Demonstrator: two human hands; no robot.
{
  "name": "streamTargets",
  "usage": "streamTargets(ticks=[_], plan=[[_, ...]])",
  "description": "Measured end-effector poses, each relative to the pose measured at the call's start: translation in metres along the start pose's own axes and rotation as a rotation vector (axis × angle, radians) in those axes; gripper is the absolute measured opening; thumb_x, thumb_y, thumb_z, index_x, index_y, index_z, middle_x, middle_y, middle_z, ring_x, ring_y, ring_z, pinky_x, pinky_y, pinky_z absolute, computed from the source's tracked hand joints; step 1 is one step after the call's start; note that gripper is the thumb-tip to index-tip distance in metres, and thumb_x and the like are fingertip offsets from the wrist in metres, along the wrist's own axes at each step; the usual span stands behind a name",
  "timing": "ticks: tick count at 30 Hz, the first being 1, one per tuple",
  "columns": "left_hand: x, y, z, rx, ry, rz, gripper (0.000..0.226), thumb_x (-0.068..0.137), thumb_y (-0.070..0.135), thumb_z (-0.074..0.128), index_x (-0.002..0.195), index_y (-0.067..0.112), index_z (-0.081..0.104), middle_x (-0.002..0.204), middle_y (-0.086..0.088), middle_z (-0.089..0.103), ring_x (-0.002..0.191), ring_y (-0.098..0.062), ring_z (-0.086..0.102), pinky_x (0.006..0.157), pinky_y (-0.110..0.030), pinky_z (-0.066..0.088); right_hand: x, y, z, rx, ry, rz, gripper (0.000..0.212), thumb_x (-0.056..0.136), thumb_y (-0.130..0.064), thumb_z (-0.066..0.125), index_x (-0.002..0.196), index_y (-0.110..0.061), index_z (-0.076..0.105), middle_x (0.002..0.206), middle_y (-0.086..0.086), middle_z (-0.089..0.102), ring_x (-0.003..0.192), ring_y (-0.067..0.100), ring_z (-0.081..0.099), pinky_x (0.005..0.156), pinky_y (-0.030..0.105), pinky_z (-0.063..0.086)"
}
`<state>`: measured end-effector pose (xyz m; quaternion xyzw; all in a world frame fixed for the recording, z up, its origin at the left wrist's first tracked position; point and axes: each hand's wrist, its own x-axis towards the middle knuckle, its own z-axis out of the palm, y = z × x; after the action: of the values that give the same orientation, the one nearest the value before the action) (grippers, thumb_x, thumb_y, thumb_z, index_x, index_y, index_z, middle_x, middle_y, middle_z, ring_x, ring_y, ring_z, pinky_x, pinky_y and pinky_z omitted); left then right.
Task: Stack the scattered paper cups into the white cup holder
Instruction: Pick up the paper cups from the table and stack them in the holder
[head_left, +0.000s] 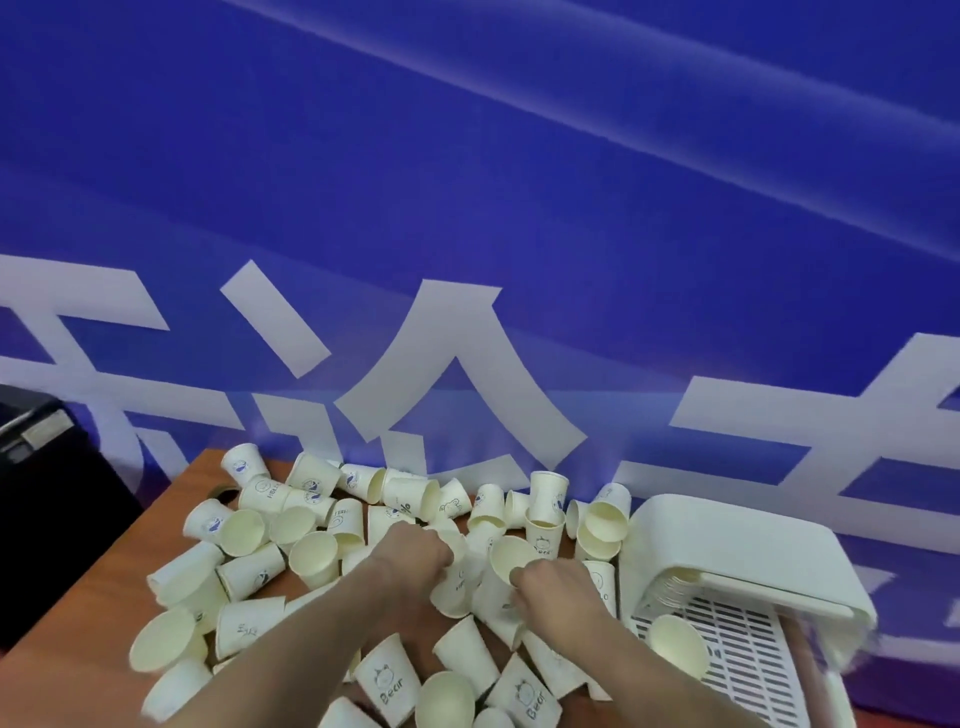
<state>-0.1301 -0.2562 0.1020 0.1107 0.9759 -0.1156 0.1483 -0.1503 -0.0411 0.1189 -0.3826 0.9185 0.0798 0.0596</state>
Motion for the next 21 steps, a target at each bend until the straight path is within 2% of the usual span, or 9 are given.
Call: streamTargets(ticks=[2, 7, 12, 16, 21], plan=[[0.002, 0.011, -0.012, 0.006, 0.036, 0.024, 0.024, 0.097, 0.029, 0.045, 0.102, 0.017, 0.065, 0.103, -0.008, 0.068, 0.093, -0.032, 0.063, 0.071, -0.035, 0.038, -0.012, 0.012, 0.000, 0.042, 0.022, 0.059, 0.022, 0.094, -0.018, 0.044, 0.098, -0.009, 0.063, 0.099, 0.016, 0.067, 0.092, 0.037, 0.064, 0.064, 0.033, 0.032], [0.007, 0.045, -0.038, -0.013, 0.117, 0.091, 0.026, 0.096, 0.029, 0.042, 0.100, 0.015, 0.063, 0.100, -0.008, 0.067, 0.090, -0.030, 0.062, 0.067, -0.033, 0.036, -0.045, 0.039, 0.000, 0.092, 0.076, 0.160, 0.026, 0.095, -0.021, 0.041, 0.099, -0.009, 0.064, 0.100, 0.016, 0.067, 0.094, 0.037, 0.063, 0.066, 0.032, 0.033], [0.016, 0.081, -0.061, -0.080, 0.144, 0.163, 0.025, 0.092, 0.031, 0.042, 0.090, 0.014, 0.060, 0.090, -0.007, 0.065, 0.084, -0.030, 0.060, 0.076, -0.037, 0.049, -0.081, 0.061, 0.005, 0.107, 0.112, 0.254, 0.029, 0.094, -0.025, 0.041, 0.102, -0.010, 0.065, 0.101, 0.015, 0.068, 0.096, 0.036, 0.064, 0.067, 0.034, 0.035], [0.026, 0.114, -0.073, -0.075, 0.150, 0.221, 0.025, 0.093, 0.034, 0.041, 0.088, 0.015, 0.057, 0.088, -0.008, 0.065, 0.083, -0.030, 0.061, 0.070, -0.036, 0.044, -0.112, 0.079, 0.008, 0.108, 0.111, 0.323, 0.028, 0.095, -0.026, 0.043, 0.104, -0.011, 0.064, 0.104, 0.013, 0.068, 0.099, 0.034, 0.063, 0.075, 0.034, 0.043], [0.036, 0.159, -0.085, -0.097, 0.184, 0.315, 0.026, 0.094, 0.036, 0.042, 0.085, 0.015, 0.056, 0.082, -0.008, 0.065, 0.076, -0.030, 0.060, 0.066, -0.035, 0.044, -0.151, 0.105, 0.016, 0.125, 0.062, 0.412, 0.029, 0.096, -0.031, 0.043, 0.103, -0.012, 0.063, 0.106, 0.013, 0.066, 0.100, 0.035, 0.062, 0.077, 0.034, 0.043]])
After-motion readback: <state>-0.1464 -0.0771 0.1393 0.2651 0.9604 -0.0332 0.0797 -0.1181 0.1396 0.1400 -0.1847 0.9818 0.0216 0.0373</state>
